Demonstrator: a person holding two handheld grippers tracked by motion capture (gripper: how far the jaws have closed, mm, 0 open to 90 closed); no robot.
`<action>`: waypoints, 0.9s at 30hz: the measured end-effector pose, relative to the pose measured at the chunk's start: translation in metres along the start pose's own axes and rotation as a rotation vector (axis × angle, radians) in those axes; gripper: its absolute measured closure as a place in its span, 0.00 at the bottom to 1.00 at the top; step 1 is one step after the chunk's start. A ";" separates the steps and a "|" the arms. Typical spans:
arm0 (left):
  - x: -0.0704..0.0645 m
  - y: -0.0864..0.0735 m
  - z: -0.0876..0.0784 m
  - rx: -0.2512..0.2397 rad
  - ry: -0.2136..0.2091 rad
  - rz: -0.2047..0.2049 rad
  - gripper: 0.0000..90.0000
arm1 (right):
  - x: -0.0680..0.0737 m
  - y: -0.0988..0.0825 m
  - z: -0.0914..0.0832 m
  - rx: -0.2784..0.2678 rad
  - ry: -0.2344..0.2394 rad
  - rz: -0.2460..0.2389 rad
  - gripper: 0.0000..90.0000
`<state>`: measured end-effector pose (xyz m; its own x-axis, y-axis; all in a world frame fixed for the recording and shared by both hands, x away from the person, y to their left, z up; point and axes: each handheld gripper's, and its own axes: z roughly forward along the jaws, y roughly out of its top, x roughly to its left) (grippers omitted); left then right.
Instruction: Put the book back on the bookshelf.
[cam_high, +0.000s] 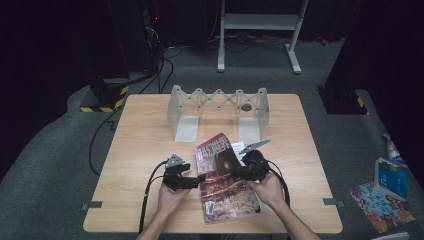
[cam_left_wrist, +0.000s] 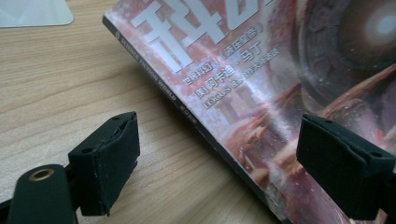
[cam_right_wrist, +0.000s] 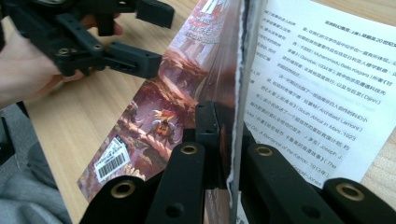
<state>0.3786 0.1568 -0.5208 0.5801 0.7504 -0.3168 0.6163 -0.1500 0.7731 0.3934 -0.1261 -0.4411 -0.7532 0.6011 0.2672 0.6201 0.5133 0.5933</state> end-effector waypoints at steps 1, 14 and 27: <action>-0.001 0.002 0.000 -0.001 -0.005 0.000 0.13 | 0.001 0.000 -0.001 -0.003 0.003 -0.008 0.98; 0.002 0.016 0.007 -0.025 -0.093 -0.069 0.10 | 0.015 -0.007 -0.015 -0.055 0.035 -0.105 0.98; 0.000 0.019 0.012 -0.036 -0.162 -0.134 0.28 | 0.011 -0.012 -0.015 -0.057 0.054 -0.136 0.98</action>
<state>0.3969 0.1456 -0.5124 0.5743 0.6483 -0.4999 0.6759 -0.0309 0.7364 0.3743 -0.1345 -0.4342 -0.8412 0.4937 0.2205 0.4989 0.5513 0.6688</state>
